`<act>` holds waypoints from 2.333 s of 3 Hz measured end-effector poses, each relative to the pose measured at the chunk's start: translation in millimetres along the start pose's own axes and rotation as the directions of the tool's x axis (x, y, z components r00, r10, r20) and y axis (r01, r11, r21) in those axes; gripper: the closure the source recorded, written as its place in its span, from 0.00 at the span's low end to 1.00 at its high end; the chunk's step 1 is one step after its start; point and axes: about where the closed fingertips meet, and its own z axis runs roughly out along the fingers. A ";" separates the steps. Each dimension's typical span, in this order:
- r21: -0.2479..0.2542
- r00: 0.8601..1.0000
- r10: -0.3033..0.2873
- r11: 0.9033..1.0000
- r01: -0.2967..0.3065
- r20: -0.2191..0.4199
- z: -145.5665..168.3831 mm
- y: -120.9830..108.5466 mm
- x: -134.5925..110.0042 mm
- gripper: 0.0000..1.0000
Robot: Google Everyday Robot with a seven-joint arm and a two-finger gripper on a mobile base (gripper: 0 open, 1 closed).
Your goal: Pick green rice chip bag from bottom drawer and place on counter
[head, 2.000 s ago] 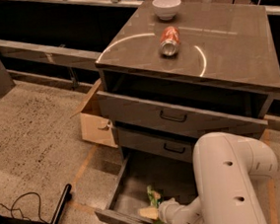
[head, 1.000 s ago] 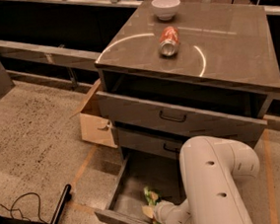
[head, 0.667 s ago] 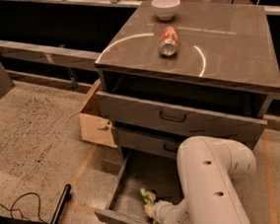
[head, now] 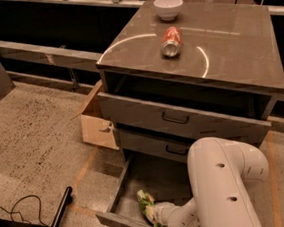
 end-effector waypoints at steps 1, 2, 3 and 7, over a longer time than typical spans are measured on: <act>-0.039 1.000 -0.004 0.999 0.005 0.024 -19.2 5.0 -12.9 1.00; -0.067 0.998 -0.023 0.997 0.027 0.053 -44.6 5.7 -28.5 1.00; -0.106 0.995 -0.058 0.992 0.067 0.086 -74.7 9.8 -47.4 1.00; -0.232 0.961 -0.106 0.958 0.167 0.255 -193.3 30.9 -155.0 1.00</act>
Offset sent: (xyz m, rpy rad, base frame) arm -0.0033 -0.0319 0.0902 0.0769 -0.1041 0.0666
